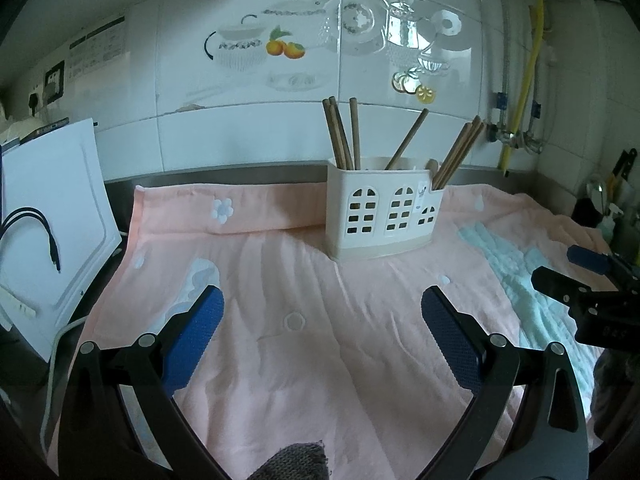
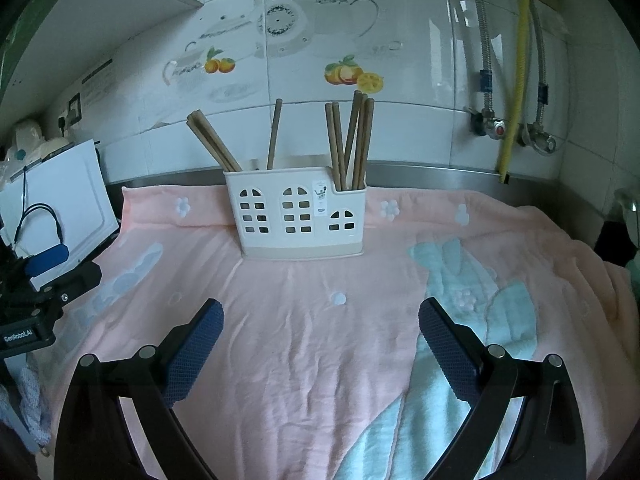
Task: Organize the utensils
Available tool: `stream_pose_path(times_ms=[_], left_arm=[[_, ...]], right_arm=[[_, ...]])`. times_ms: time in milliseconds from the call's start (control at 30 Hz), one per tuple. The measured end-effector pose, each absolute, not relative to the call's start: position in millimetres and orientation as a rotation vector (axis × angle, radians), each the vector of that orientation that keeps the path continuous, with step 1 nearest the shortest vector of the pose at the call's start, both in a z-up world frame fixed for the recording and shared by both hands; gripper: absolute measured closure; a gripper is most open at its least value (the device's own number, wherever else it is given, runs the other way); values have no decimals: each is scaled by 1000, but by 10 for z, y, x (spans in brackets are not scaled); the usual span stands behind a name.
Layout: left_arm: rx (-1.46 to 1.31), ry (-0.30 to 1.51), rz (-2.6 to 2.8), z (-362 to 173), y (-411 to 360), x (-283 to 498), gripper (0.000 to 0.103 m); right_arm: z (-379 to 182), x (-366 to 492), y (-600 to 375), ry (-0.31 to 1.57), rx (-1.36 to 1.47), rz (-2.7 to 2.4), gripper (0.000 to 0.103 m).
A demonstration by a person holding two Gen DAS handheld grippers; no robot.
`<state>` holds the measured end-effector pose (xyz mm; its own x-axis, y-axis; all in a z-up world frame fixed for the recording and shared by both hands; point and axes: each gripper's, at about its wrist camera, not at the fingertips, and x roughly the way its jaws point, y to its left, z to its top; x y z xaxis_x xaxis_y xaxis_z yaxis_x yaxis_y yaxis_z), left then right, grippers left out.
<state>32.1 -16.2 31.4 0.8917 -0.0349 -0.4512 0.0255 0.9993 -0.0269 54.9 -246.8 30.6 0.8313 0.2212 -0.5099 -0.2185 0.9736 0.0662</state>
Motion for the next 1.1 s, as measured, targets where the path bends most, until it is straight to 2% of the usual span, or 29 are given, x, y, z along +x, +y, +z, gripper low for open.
stream_pose_path(times_ms=[1100], left_arm=[[-23,446,-22,367,-164,272,5]], right_arm=[[346,511,-2489,522,6,232,8]])
